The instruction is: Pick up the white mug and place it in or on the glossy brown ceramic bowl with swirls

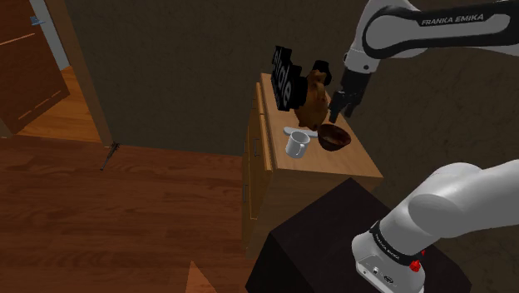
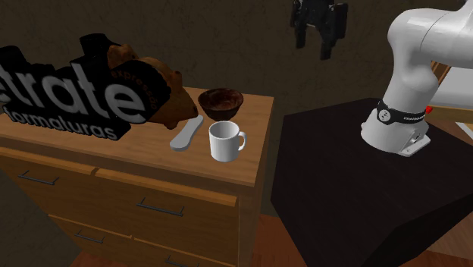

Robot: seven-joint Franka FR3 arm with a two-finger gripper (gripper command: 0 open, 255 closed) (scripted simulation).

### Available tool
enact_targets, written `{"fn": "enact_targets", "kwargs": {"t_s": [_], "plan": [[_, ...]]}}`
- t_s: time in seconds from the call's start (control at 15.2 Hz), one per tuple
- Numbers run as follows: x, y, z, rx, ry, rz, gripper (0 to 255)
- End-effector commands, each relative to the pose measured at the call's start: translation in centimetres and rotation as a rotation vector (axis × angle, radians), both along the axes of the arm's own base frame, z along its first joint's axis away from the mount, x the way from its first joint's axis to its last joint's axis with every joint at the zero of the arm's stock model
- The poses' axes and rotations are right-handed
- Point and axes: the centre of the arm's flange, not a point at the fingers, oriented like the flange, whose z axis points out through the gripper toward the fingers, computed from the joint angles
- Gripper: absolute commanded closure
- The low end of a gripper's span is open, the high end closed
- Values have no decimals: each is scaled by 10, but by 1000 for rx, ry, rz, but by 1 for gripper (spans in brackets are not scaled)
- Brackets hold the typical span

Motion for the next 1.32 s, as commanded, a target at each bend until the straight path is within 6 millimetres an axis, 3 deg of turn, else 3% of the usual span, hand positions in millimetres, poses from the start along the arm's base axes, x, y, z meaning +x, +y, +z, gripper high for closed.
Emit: {"fn": "enact_targets", "kwargs": {"t_s": [0.0, 1.25], "plan": [[11, -11, -21, 1, -4, 2, 0], [145, -130, -195, 11, -20, 9, 0]]}}
